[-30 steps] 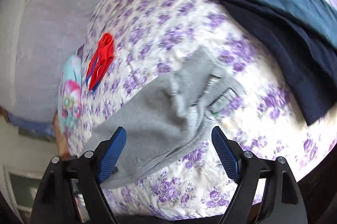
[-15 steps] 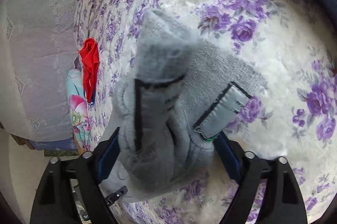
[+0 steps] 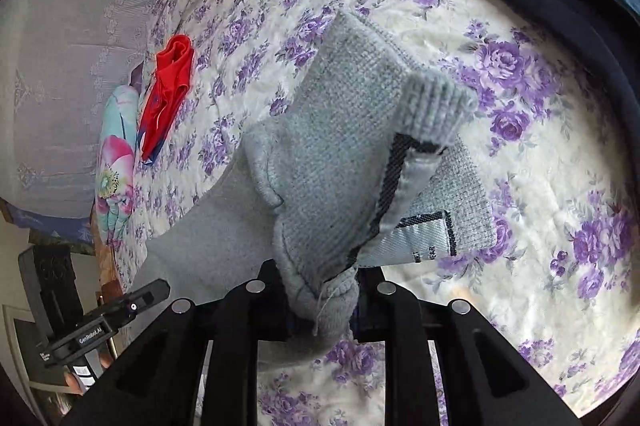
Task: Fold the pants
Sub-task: 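Grasp the leg cuffs with the right gripper and lift them, then lay the cuffs onto the waistband with the right gripper and release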
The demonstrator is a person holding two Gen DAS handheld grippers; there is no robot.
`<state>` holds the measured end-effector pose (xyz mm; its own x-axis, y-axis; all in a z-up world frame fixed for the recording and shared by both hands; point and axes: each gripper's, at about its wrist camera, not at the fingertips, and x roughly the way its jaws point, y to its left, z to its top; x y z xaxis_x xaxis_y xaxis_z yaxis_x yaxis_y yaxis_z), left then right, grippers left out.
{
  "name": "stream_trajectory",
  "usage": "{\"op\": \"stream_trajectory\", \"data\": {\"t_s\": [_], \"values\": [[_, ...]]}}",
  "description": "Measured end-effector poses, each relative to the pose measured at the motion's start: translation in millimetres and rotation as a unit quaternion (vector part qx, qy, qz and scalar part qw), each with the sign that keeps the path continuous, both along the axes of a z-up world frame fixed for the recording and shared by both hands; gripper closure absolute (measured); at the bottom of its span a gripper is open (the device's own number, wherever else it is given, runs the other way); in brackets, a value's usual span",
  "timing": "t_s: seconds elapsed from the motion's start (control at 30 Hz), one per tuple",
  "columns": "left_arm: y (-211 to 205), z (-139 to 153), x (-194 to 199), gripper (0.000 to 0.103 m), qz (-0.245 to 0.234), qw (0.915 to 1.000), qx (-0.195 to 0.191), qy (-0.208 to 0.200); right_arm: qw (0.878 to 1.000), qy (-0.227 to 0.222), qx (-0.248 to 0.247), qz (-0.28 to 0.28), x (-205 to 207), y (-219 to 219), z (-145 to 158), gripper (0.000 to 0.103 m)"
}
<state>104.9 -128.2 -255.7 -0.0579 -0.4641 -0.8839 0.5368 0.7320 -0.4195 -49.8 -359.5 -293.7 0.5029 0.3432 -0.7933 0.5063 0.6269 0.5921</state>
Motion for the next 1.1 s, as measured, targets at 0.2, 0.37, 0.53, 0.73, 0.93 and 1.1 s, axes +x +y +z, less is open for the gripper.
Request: {"op": "stream_trajectory", "data": {"t_s": [0.2, 0.37, 0.53, 0.73, 0.93, 1.1], "values": [[-65.8, -59.0, -0.2, 0.101, -0.015, 0.9979, 0.031, 0.054, 1.0, 0.006, -0.006, 0.002, 2.6, 0.8, 0.2, 0.082], [-62.6, -62.2, -27.2, 0.101, -0.027, 0.9965, 0.006, 0.079, 1.0, 0.012, -0.01, -0.003, 6.6, 2.5, -1.6, 0.082], [-56.2, -70.1, -56.3, 0.101, -0.048, 0.9963, 0.006, 0.071, 1.0, 0.021, -0.011, 0.0, 10.5, 6.0, -6.5, 0.081], [-47.8, -69.8, -51.2, 0.103, -0.032, 0.9959, -0.008, 0.084, 0.999, 0.024, -0.043, 0.018, 17.3, 14.6, 8.3, 0.081], [-8.9, -24.3, -53.2, 0.103, -0.018, 0.9986, -0.039, 0.03, 0.98, 0.005, -0.171, 0.103, 32.6, 50.5, 54.9, 0.081], [118.1, -2.5, -26.5, 0.103, 0.112, 0.9931, 0.006, -0.031, 0.935, -0.028, -0.283, 0.211, 49.8, 115.1, 92.9, 0.082]]}}
